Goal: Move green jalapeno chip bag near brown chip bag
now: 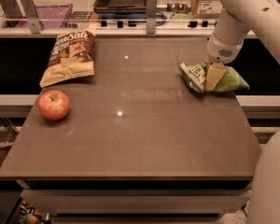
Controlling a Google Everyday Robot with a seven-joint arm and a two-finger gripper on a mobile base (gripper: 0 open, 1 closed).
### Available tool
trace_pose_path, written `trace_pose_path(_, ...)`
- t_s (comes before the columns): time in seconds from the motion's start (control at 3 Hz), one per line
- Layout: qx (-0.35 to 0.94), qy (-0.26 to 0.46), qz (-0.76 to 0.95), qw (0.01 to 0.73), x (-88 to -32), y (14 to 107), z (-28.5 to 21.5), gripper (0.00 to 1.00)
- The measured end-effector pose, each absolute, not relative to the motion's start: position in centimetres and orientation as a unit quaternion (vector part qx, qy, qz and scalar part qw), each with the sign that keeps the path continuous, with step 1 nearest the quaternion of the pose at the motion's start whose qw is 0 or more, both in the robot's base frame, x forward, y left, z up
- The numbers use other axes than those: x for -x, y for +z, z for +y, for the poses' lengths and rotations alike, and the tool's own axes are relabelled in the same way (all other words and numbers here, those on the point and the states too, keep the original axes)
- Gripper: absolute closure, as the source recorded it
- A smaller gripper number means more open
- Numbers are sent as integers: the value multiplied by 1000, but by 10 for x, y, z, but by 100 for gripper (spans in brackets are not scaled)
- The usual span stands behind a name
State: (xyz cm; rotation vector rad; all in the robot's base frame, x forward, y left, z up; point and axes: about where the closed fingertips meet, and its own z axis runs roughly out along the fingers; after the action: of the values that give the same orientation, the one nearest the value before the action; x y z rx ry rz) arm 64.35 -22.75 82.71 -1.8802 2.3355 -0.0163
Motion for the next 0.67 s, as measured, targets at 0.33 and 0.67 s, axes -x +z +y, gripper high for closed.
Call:
trace_pose_path(0.33, 634, -5, 769, 79, -653, 829, -220, 100)
trace_pose_path(0.67, 648, -14, 756, 88, -671, 844, -205, 100)
